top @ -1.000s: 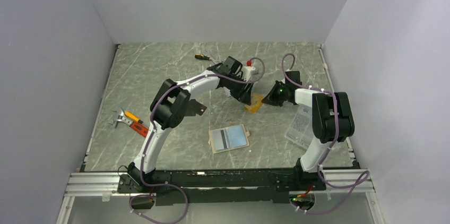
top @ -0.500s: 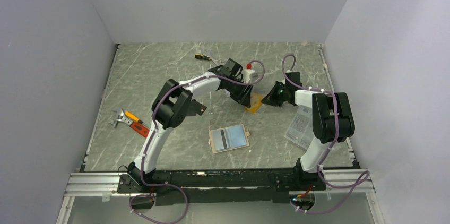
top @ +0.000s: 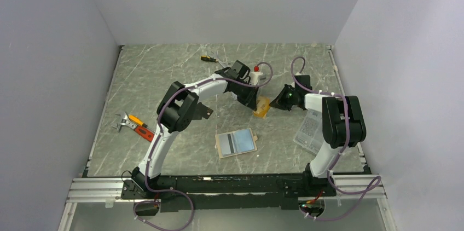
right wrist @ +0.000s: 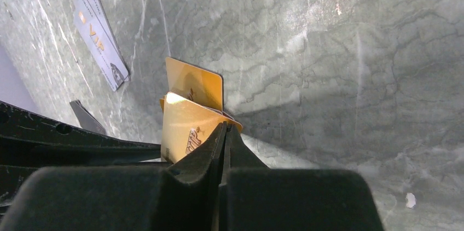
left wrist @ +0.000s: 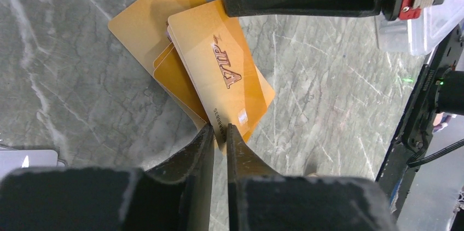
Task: Put the credit cards into the card holder
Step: Pick up the credit card from the center of the board.
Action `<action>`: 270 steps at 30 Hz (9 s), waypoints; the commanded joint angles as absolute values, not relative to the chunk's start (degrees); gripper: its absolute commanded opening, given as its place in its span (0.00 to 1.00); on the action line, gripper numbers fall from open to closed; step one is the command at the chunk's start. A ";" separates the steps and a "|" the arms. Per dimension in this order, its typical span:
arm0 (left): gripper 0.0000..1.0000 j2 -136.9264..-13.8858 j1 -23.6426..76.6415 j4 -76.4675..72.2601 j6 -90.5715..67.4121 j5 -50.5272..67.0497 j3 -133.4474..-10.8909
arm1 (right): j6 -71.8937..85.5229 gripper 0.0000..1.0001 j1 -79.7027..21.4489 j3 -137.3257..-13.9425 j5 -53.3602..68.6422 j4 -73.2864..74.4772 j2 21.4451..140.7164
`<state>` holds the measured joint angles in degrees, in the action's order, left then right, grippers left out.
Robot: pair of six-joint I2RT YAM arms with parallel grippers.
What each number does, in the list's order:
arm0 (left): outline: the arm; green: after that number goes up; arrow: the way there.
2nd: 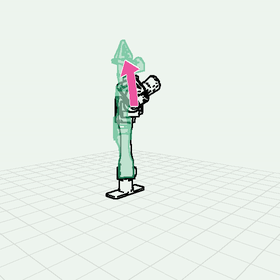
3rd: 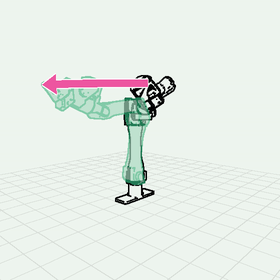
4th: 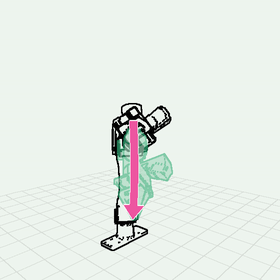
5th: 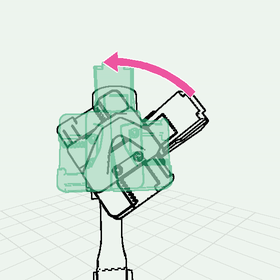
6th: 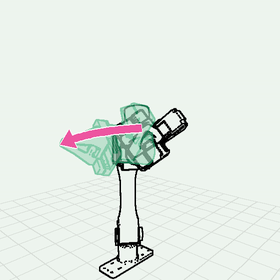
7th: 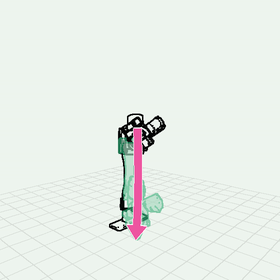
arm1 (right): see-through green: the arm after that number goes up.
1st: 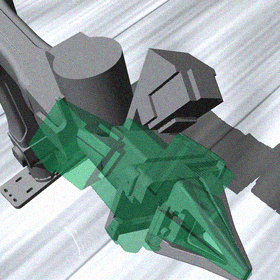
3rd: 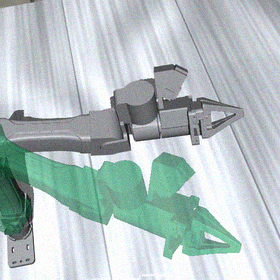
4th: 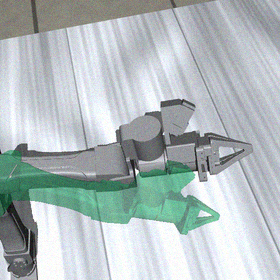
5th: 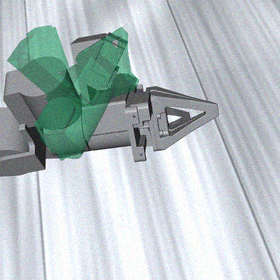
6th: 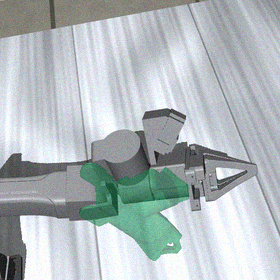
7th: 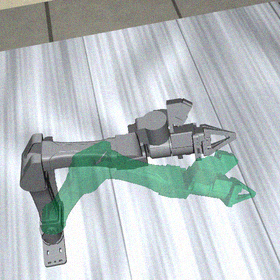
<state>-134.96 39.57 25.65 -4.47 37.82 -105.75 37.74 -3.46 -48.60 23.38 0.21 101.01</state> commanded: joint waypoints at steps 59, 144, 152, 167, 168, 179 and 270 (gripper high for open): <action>0.32 -115.61 33.10 -42.81 -64.73 64.17 -75.33 | 54.91 0.00 -4.37 -34.73 47.40 -26.55 74.58; 0.60 -112.81 35.00 -50.86 -68.41 63.34 -72.17 | 52.24 0.00 -6.49 -37.80 52.93 -25.10 82.33; 0.46 -113.54 34.98 -54.57 -70.98 63.91 -71.96 | 49.80 0.02 -5.50 -37.92 48.29 -20.23 80.93; 0.35 -113.11 35.33 -55.66 -72.08 63.84 -71.49 | 46.51 0.13 -3.45 -37.47 39.93 -13.50 76.33; 0.35 -113.05 35.33 -55.70 -72.09 63.81 -71.38 | 46.23 0.14 -3.33 -37.37 39.36 -13.00 76.06; 0.37 -113.42 35.71 -55.68 -72.70 64.16 -71.86 | 46.65 0.15 -1.95 -36.70 37.00 -12.40 74.24; 0.00 -112.07 32.22 -49.09 -66.07 64.68 -70.78 | 57.67 0.24 -7.04 -31.18 59.41 -37.01 73.70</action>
<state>-115.44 32.40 -47.09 -66.70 64.45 -70.08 54.30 -6.44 -30.35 56.95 -28.73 72.36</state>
